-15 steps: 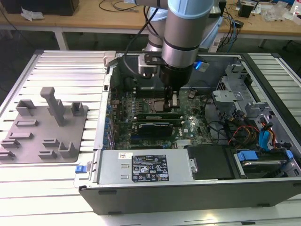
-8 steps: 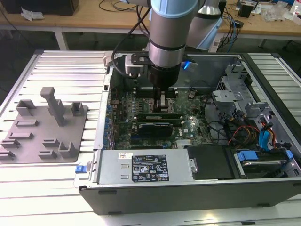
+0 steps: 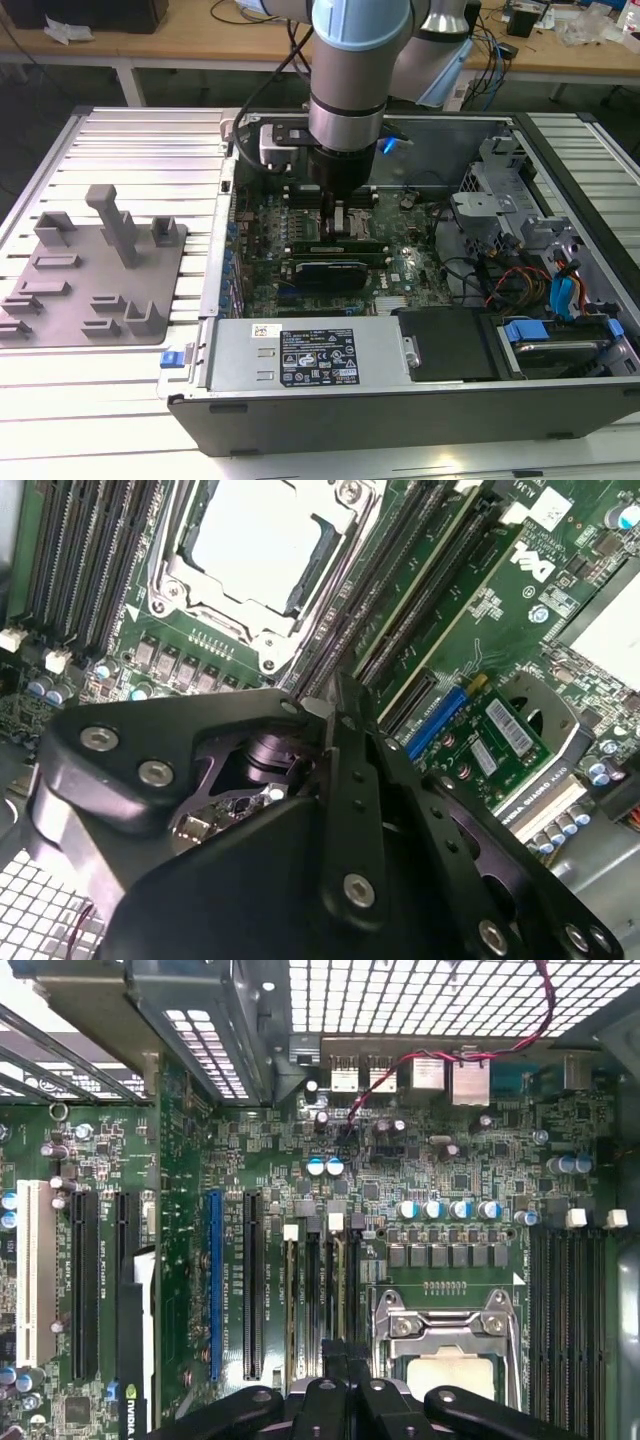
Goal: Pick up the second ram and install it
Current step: 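Press down the second ram until it locks into place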
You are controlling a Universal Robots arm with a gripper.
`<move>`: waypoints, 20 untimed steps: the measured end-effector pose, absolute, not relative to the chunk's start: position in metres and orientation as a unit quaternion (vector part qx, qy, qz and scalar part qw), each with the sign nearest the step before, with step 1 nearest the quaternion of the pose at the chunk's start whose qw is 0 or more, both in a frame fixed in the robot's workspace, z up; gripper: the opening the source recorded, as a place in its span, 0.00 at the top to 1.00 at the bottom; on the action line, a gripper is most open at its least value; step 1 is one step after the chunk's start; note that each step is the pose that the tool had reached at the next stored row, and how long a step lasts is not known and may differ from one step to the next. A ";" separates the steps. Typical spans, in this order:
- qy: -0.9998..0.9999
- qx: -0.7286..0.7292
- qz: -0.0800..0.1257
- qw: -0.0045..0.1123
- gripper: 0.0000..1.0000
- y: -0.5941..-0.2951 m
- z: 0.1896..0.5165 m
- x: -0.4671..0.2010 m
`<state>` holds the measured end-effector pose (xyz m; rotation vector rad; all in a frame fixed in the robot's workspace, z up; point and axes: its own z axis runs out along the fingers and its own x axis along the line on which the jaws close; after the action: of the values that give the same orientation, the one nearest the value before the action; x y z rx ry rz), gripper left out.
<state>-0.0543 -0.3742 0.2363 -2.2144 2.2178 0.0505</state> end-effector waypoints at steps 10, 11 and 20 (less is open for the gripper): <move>0.708 -0.706 0.016 0.003 0.92 -0.374 0.229 -0.056; 0.708 -0.706 0.016 0.004 0.92 -0.374 0.228 -0.056; 0.708 -0.706 0.016 0.004 0.92 -0.374 0.263 -0.056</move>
<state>-0.0559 -0.3742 0.2632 -2.2142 2.2177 0.0506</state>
